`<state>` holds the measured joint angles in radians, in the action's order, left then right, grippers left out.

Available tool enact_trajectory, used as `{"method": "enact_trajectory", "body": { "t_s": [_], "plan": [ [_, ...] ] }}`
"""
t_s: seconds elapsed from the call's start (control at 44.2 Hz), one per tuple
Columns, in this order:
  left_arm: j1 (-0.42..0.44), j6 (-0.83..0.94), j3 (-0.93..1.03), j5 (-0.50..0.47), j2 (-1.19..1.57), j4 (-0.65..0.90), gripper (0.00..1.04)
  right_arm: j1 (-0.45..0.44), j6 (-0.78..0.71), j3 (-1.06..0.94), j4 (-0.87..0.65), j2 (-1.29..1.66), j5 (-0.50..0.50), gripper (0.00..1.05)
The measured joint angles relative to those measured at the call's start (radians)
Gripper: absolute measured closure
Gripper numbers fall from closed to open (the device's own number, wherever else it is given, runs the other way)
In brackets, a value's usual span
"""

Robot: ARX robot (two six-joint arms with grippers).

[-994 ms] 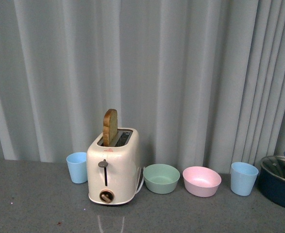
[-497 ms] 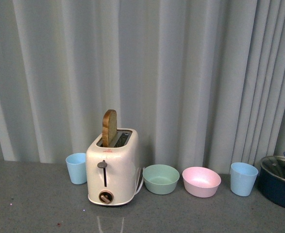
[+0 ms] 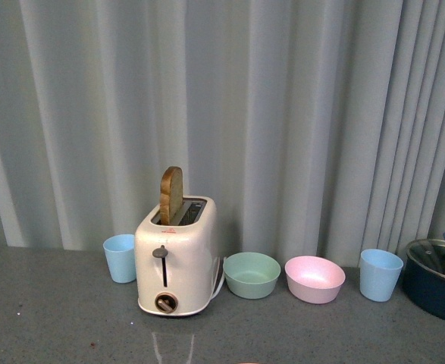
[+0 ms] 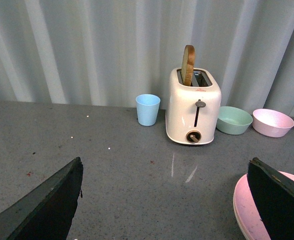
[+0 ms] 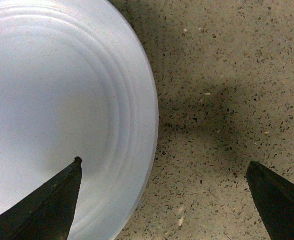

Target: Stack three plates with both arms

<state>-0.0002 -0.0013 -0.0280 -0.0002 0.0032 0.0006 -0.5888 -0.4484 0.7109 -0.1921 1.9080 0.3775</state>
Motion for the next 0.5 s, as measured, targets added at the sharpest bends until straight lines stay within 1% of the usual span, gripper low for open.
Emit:
{"method": "enact_trajectory", "body": {
  "t_s": [0.497],
  "plan": [
    [0.000, 0.000, 0.000, 0.000, 0.000, 0.000, 0.07, -0.011, 0.101, 0.047, -0.057, 0.115, 0.040, 0.07]
  ]
}}
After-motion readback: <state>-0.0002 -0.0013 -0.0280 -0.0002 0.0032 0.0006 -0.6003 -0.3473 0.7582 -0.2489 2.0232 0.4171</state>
